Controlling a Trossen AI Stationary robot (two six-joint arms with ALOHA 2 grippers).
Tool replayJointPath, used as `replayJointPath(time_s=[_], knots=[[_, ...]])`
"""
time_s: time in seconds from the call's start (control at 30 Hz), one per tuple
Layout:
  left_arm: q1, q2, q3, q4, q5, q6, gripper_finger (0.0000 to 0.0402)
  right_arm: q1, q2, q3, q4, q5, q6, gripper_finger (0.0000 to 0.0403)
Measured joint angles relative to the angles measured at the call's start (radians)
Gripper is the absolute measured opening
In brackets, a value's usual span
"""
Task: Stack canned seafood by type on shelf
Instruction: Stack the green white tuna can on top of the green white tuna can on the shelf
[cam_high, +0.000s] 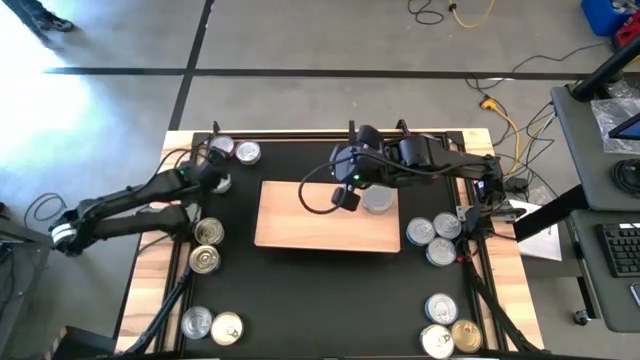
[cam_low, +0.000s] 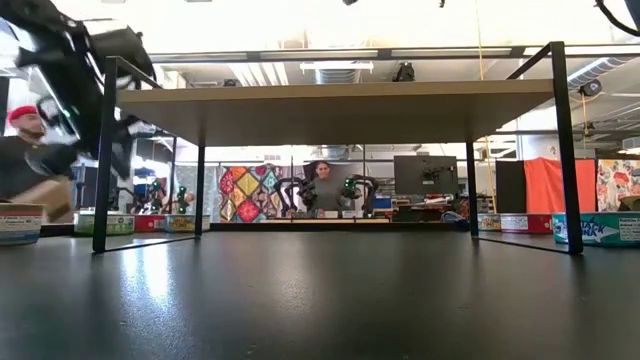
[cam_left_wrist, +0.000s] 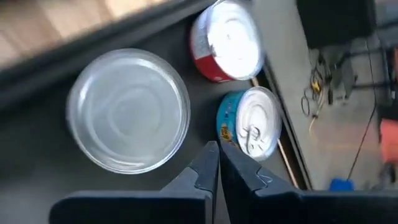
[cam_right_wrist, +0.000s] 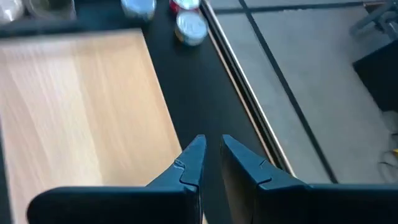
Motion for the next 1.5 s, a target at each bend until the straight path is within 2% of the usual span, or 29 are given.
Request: replayJointPath(time_s=[0.1,0.27,0.4,0.5,0.73,0.9,1.17,1.5], knots=[[0.049,0.063,-0.036,0.100,0.013,-0.075,0.0000,0.000,0.000,0.000,-0.057,0.000,-0.055,0.0038],[0.072,0.186,-0.050,0.149,-0.014,-0.274,0.0000,-0.005,-0.001,0.000,-0.128,0.000,-0.144,0.0038],[0.072,0.270,-0.050,0.181,-0.040,-0.289,0.0000,-0.024,-0.008,0.000,-0.137,-0.001,-0.220,0.0038],[0.072,0.309,-0.049,0.155,-0.015,-0.355,0.0000,-0.042,-0.016,0.000,-0.144,-0.001,-0.252,0.0038],[0.005,0.300,-0.040,0.153,0.081,-0.386,0.0000,-0.074,-0.041,0.000,-0.155,-0.002,-0.258,0.0038],[-0.053,0.239,-0.035,0.041,0.108,-0.415,0.0000,-0.078,-0.059,0.000,-0.160,-0.006,-0.267,0.0038],[-0.215,0.164,-0.036,-0.109,0.137,-0.419,0.0000,-0.078,-0.082,0.000,-0.170,-0.009,-0.199,0.0038],[-0.633,0.145,-0.034,-0.238,0.150,-0.422,0.0000,-0.078,-0.083,0.000,-0.179,-0.012,-0.116,0.0038]])
